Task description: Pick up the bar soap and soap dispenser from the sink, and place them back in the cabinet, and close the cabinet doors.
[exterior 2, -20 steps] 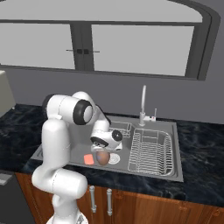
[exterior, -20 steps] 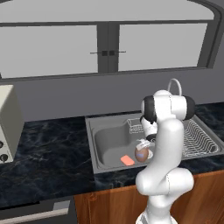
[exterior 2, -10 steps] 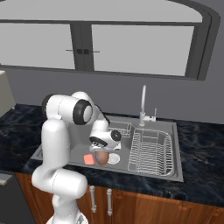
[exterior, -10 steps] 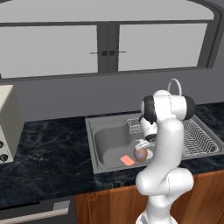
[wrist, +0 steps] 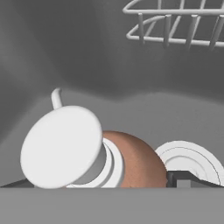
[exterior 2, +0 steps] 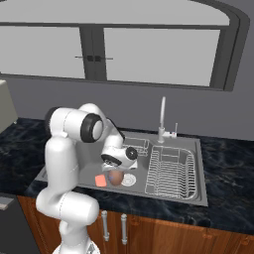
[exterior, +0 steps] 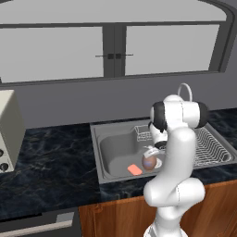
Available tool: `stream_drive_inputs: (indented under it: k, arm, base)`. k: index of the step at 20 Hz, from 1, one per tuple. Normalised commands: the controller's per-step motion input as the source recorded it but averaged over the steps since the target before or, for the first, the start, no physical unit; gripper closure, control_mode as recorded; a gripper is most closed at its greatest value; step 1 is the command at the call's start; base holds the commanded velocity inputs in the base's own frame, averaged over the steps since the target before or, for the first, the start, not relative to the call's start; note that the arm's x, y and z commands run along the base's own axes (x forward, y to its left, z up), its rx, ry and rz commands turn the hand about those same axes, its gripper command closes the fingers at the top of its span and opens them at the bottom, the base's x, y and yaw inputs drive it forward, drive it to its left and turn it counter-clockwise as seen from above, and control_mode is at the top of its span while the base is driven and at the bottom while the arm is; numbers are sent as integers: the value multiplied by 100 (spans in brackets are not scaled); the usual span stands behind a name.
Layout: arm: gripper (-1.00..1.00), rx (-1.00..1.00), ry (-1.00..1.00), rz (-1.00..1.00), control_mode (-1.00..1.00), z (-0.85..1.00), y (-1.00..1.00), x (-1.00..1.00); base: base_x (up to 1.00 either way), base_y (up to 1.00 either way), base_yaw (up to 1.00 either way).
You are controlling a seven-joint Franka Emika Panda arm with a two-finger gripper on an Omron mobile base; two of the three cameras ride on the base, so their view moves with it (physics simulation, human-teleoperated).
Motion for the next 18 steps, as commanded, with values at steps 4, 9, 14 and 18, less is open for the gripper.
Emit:
stream_drive_inputs:
  k: [4, 9, 14, 18]
  arm:
    - [100, 0, 0, 0, -100, 36, 0, -13]
    - [100, 0, 3, 0, -100, 43, 0, -19]
    - [100, 0, 7, 0, -100, 51, 0, -11]
    - [100, 0, 1, 0, -100, 56, 1, -8]
  base:
    - [0, 0, 0]
    - [0, 0, 0]
    - [0, 0, 0]
    - [0, 0, 0]
